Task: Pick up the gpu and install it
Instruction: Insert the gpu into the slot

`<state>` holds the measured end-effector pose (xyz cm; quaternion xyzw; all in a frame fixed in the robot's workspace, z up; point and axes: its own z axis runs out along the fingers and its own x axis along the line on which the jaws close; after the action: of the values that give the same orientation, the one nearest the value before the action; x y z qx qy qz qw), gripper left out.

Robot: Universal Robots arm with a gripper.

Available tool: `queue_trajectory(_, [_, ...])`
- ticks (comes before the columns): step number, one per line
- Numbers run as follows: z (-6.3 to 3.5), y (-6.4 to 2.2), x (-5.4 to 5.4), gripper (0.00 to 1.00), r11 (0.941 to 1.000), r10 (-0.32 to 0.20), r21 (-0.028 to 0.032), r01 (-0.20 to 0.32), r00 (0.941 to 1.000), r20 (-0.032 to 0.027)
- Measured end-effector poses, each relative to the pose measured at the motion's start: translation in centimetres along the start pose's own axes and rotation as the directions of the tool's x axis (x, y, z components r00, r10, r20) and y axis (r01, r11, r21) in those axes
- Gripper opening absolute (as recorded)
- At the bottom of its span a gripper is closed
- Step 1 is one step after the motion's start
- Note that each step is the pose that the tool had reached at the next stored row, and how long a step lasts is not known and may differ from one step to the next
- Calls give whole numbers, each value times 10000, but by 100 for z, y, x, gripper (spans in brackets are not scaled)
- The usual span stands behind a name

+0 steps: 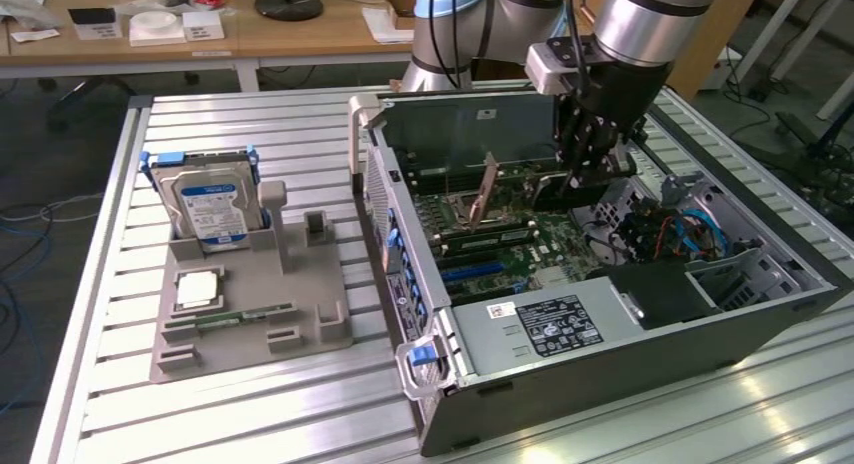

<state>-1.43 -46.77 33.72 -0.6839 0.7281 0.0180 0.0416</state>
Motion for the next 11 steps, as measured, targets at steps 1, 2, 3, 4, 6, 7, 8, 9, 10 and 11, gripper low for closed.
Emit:
queue_trajectory(1, [0,0,0,27,10000,-1,0,1,10000,-1])
queue_trajectory(2, [0,0,0,27,10000,-1,-1,1,10000,-1])
queue_trajectory(3, [0,0,0,27,10000,-1,0,1,10000,-1])
queue_trajectory(4, [0,0,0,27,10000,-1,0,1,10000,-1])
queue_trajectory(6, [1,4,0,27,10000,1,0,-1,10000,-1])
queue_trajectory(7, [4,8,1,27,10000,3,0,-3,10000,0])
queue_trajectory(8, [4,8,1,27,10000,1,-1,-1,10000,0])
queue_trajectory(9, [4,8,1,27,10000,0,0,0,10000,0])
queue_trajectory(10, [4,8,1,27,10000,-1,0,1,10000,-1])
queue_trajectory(11, [4,8,1,27,10000,0,0,0,10000,-1])
